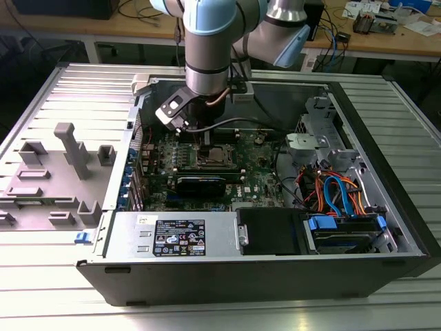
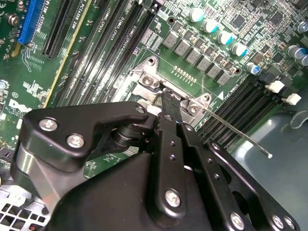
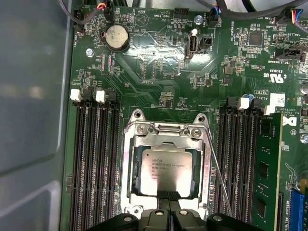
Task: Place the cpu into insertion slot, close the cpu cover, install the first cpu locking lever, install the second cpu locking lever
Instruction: 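Close the cpu cover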
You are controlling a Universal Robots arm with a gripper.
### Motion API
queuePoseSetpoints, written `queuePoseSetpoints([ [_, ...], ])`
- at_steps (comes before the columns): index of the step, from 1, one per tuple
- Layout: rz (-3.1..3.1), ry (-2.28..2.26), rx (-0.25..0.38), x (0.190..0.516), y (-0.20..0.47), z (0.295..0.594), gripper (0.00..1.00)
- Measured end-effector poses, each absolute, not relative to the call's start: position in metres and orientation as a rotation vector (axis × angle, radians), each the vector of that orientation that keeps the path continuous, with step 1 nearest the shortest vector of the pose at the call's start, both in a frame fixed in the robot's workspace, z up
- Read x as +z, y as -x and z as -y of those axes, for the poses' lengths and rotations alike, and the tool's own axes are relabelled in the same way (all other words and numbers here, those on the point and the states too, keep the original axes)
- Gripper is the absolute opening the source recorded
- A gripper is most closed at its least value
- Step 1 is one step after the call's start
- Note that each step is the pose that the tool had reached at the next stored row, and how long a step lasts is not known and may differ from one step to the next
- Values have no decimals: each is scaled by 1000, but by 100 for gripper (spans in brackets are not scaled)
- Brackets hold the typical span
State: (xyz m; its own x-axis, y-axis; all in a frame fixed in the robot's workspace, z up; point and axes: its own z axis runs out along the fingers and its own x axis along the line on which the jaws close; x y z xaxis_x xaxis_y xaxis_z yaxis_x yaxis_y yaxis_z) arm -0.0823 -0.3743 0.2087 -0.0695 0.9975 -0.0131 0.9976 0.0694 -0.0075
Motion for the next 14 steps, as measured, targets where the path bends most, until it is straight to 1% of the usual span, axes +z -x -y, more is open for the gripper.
queuePoseSetpoints([
  [14,-2295,-2138,-23,209,59,374,11],
])
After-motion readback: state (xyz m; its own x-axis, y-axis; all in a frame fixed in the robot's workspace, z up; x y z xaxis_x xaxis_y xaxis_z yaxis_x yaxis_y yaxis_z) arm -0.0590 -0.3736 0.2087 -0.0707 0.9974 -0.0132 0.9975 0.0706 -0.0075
